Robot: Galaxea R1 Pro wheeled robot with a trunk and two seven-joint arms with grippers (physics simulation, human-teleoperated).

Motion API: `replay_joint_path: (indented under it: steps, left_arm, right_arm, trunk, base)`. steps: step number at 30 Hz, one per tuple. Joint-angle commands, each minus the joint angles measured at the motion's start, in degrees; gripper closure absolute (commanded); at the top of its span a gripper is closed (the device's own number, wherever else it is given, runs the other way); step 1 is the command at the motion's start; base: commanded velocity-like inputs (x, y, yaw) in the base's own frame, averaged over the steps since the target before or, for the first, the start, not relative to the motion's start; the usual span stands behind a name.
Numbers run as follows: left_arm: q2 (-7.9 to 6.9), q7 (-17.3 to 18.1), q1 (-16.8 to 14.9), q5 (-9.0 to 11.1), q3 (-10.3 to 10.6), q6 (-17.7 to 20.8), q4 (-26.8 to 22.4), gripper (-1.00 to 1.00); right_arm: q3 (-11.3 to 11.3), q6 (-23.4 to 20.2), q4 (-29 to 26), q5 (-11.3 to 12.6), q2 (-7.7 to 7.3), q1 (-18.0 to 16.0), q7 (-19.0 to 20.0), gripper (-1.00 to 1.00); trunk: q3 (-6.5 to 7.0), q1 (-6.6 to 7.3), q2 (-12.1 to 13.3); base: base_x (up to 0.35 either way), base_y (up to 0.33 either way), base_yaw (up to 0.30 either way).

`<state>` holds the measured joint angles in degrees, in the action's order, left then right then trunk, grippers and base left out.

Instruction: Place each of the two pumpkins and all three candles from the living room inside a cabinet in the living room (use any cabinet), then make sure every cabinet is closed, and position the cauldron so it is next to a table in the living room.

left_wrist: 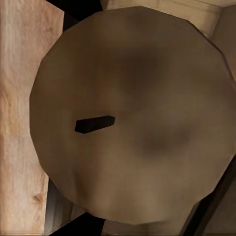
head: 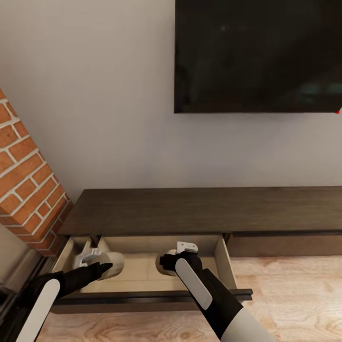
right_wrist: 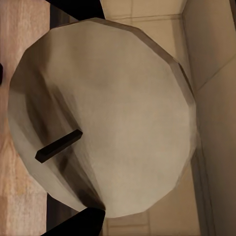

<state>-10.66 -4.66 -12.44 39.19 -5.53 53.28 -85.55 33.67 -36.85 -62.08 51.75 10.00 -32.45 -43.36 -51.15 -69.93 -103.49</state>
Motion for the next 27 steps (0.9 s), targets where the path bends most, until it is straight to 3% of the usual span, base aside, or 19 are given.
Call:
replay_joint_path:
  steps: [1,8,12,14,15,19,27]
  left_arm:
    - [0.31,-0.5,0.0,0.5,0.0,0.3,-0.1,1.0]
    - [1.93,-1.0,0.0,0.4,0.1,0.3,0.0,1.0]
    - [2.65,-4.1,0.0,0.4,0.1,-0.4,-0.1,1.0]
    - [2.95,-6.5,0.0,0.4,0.6,-2.2,-0.1,1.0]
    - [3.14,-8.1,0.0,0.4,1.8,-3.7,-0.1,1.0]
    - [3.32,-10.5,0.0,0.4,4.3,-5.5,-0.1,1.0]
    - [3.36,-11.3,0.0,0.4,4.9,-6.5,-0.1,1.0]
  right_arm:
    - [0.1,-0.1,-0.1,0.4,0.0,0.0,-0.5,1.0]
    - [0.2,-0.1,-0.1,0.5,0.0,0.0,-0.4,1.0]
    - [0.2,-0.2,-0.1,0.4,0.0,0.0,-0.4,1.0]
    - [0.2,-0.2,0.0,0.5,0.0,0.0,-0.3,1.0]
    - [0.2,-0.2,0.0,0.5,0.0,0.0,-0.3,1.0]
    - [0.3,-0.2,0.0,0.5,0.0,0.0,-0.3,1.0]
    - [0.3,-0.2,0.0,0.5,0.0,0.0,-0.2,1.0]
  trunk:
    - [-0.23,-0.22,-0.4]
    - [-1.49,-1.76,-3.2]
    - [-2.21,-2.64,-4.9]
    - [-2.56,-3.07,-5.7]
    - [-2.74,-3.29,-6.1]
    - [-3.46,-4.17,-7.7]
    - [-3.64,-4.39,-8.1]
  base:
    - [0.0,0.0,0.0]
    - [0.0,0.0,0.0]
    - [0.0,0.0,0.0]
    - [0.0,0.0,0.0]
    - [0.0,0.0,0.0]
    - [0.0,0.0,0.0]
    - [0.0,0.001,0.0]
